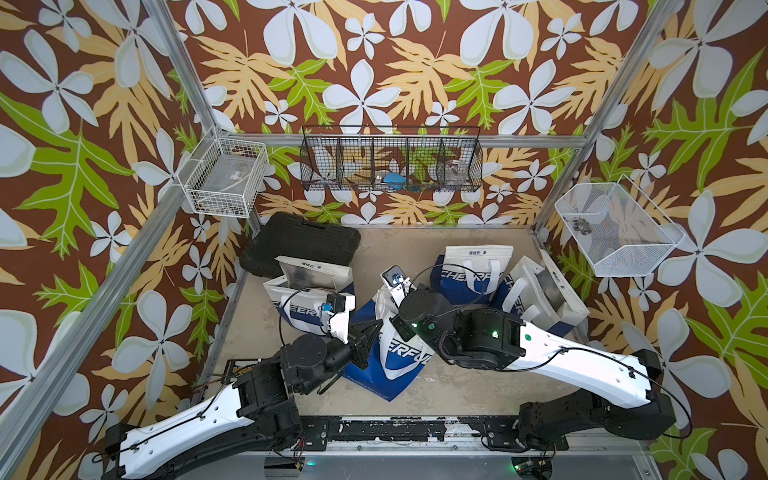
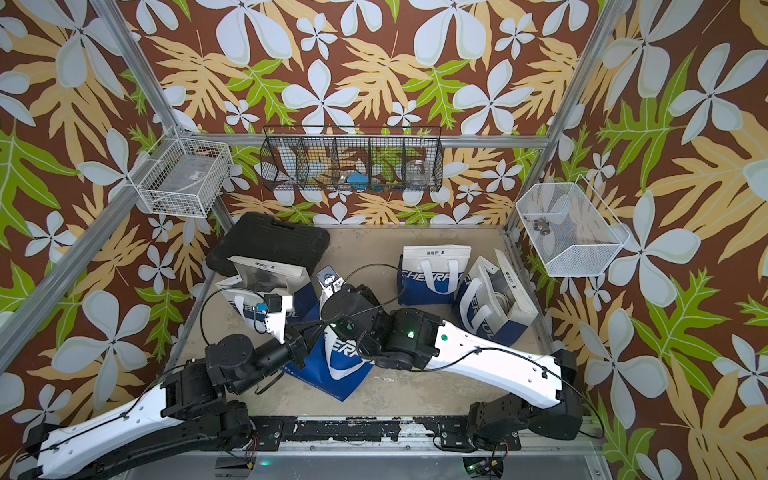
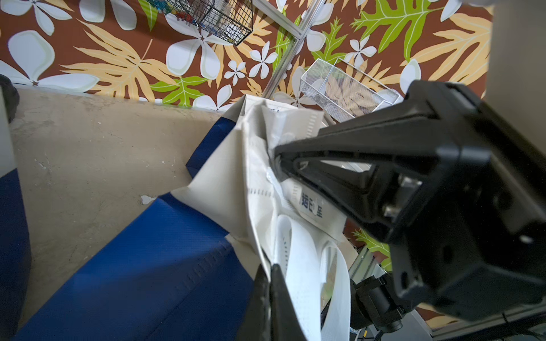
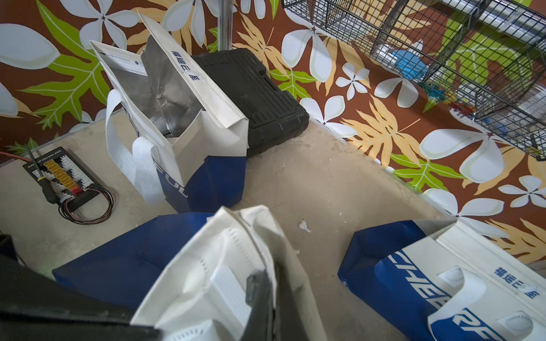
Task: Open the takeout bag
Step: Open the takeout bag at the center of the board.
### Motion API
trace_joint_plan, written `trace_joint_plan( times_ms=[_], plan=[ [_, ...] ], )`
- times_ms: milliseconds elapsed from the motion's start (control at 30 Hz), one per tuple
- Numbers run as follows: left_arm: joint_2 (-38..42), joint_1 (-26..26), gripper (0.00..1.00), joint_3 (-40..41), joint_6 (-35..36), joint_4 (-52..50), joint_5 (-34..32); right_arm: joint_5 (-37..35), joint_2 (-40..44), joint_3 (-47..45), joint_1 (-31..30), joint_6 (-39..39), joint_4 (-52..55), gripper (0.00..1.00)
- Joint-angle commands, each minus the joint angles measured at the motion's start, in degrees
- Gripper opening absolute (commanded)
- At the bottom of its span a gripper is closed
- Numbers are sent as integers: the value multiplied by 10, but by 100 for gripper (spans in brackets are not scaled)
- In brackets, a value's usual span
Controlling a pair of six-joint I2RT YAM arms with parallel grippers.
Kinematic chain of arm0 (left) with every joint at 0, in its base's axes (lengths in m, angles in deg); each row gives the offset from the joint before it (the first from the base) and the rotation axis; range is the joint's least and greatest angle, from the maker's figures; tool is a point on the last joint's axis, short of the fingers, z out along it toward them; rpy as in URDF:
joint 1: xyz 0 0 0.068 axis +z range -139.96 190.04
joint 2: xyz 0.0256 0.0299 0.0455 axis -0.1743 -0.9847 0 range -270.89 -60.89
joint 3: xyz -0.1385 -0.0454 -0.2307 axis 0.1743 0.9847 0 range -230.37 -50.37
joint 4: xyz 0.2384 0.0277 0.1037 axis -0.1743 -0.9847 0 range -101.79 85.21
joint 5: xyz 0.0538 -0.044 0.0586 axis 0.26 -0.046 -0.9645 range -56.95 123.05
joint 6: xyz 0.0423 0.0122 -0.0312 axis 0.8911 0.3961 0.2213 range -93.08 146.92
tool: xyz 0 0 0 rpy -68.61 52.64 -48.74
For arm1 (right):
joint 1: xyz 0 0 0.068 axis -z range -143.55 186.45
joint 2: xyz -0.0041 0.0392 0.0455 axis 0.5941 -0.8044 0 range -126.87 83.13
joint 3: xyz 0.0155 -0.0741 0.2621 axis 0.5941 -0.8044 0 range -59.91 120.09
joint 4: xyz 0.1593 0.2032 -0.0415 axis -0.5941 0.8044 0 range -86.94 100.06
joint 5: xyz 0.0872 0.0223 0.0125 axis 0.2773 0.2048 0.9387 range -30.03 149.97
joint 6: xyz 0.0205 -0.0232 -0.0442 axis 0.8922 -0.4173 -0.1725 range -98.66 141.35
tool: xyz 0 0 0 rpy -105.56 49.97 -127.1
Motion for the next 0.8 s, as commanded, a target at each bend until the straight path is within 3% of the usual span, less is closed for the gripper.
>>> trace_joint_plan(
  times_ms=[0, 267, 367, 433, 467, 567, 633, 667, 733, 767],
  plan=[
    [6, 0, 0, -3, 1, 18, -48, -40, 15, 21, 29, 22, 98, 0],
    [1, 0, 0, 14, -1, 41, -27, -64, 15, 14, 40, 13, 130, 0],
    [7, 0, 0, 12, 30, 27, -43, -70, 12, 23, 47, 5, 135, 0],
    [6, 1, 0, 8, 65, 16, -64, -39, 6, 38, 51, 2, 143, 0],
    [-5, 1, 2, -2, 84, 6, -62, 9, 2, 48, 51, 1, 143, 0],
    [-42, 1, 44, -49, 86, -47, -12, 126, -10, 70, 51, 19, 139, 0],
    [-34, 1, 53, -67, 50, -68, 52, 144, -22, 95, 51, 28, 154, 0],
    [-16, 1, 62, -72, 20, -71, 81, 143, -24, 103, 51, 33, 157, 0],
    [29, 0, 98, -77, -36, -67, 128, 138, -28, 110, 51, 44, 163, 0],
    [53, 1, 100, -80, -57, -71, 135, 135, -31, 108, 51, 51, 166, 0]
  ],
)
